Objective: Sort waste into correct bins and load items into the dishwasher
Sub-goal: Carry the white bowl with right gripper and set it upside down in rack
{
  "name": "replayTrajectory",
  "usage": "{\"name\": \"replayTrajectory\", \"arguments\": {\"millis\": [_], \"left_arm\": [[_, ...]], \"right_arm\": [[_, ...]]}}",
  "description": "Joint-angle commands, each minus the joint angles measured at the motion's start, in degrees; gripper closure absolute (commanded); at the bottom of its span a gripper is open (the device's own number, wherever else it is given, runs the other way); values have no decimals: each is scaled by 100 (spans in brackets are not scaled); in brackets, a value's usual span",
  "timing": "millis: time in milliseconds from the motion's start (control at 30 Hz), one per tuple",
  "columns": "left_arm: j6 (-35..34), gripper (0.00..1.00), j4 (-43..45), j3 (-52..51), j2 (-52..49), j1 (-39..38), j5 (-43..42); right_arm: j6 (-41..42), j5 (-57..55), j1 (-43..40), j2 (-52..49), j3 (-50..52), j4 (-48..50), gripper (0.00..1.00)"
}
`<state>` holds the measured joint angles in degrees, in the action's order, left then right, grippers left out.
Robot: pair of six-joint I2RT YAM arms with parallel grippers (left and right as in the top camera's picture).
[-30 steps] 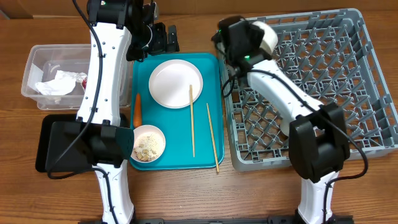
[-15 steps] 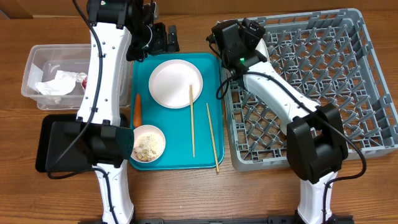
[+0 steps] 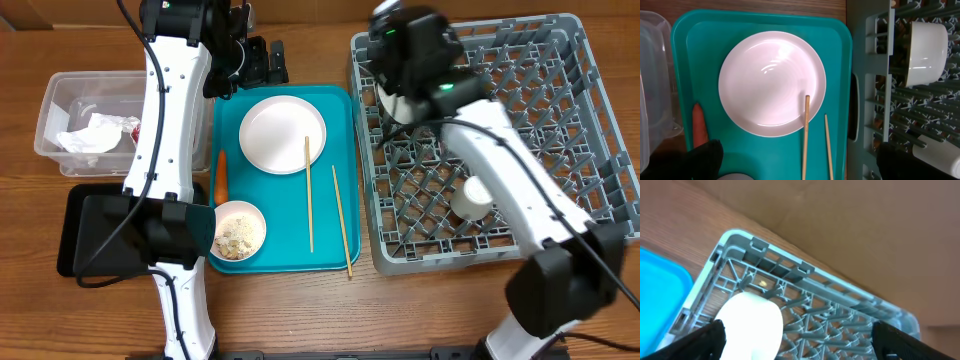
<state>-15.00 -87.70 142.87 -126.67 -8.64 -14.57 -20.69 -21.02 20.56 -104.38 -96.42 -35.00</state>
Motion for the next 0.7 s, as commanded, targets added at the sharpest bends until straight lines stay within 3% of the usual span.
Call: {"name": "replayTrajectory", "arguments": {"millis": [0,200,467,667], "left_arm": [[22,0,-9,44,4,-33,-2],[22,0,-9,44,4,-33,-2],[22,0,-7,44,4,-33,-2],[22,0,-9,44,4,-33,-2]], "right_arm": [[1325,1231,-503,42,-39,-328,21],[2494,2179,-1161,42,-35,-1163,58],[2839,2378,-1425,42,-35,-2562,61],[2841,2649,-1414,17,-28,-2155,64]]}}
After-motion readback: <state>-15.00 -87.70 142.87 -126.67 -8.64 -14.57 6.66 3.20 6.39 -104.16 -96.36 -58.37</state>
